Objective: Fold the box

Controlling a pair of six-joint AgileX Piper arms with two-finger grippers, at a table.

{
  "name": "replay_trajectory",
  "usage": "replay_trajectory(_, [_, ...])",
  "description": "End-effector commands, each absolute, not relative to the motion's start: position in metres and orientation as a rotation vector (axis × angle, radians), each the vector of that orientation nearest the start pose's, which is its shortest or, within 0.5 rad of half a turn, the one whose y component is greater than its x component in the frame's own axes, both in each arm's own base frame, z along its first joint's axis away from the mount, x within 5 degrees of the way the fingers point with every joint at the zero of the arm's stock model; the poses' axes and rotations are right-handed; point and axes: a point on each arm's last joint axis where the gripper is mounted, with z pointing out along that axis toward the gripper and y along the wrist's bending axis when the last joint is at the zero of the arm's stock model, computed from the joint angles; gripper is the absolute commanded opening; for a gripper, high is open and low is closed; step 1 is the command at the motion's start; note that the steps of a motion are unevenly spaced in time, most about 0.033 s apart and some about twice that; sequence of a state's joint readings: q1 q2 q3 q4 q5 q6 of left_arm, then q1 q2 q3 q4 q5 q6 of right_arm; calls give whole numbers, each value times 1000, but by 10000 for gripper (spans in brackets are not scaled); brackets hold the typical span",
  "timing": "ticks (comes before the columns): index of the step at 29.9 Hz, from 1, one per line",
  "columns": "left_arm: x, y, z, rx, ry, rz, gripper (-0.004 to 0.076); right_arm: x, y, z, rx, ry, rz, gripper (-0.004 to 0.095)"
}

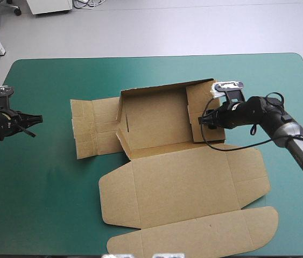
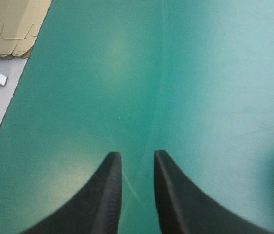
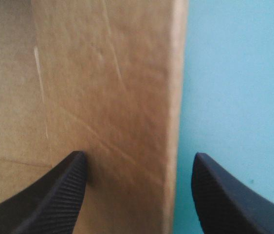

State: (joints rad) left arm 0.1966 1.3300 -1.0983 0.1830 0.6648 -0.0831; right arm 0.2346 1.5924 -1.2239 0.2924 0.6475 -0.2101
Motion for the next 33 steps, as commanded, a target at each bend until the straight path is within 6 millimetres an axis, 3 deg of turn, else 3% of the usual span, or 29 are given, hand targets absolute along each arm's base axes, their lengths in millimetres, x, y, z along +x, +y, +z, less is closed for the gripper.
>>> replay_trajectory(1, [276,66,348,-194,2261,267,170,350,100,310,-310,2381,351,590])
replay_trajectory(4, [276,66,348,-194,2261,267,169,366,107,304,-327,2440,357,588])
replay_trajectory(6, [276,66,348,-195,2261,265,169,373,110,300,-332,2484,317,528])
replay_trajectory(13, [276,65,348,-200,2258,255,169,384,110,307,-374,2500,184,-21])
replay_trajectory(22, [277,64,348,-206,2252,242,169,378,101,331,-384,2589,80,-6])
replay_trajectory(28, [277,64,348,-208,2248,228,169,373,99,332,-355,2705,143,-8])
replay_trajectory(33, [277,63,348,-218,2249,211,169,386,95,326,-302,2782,188,-7])
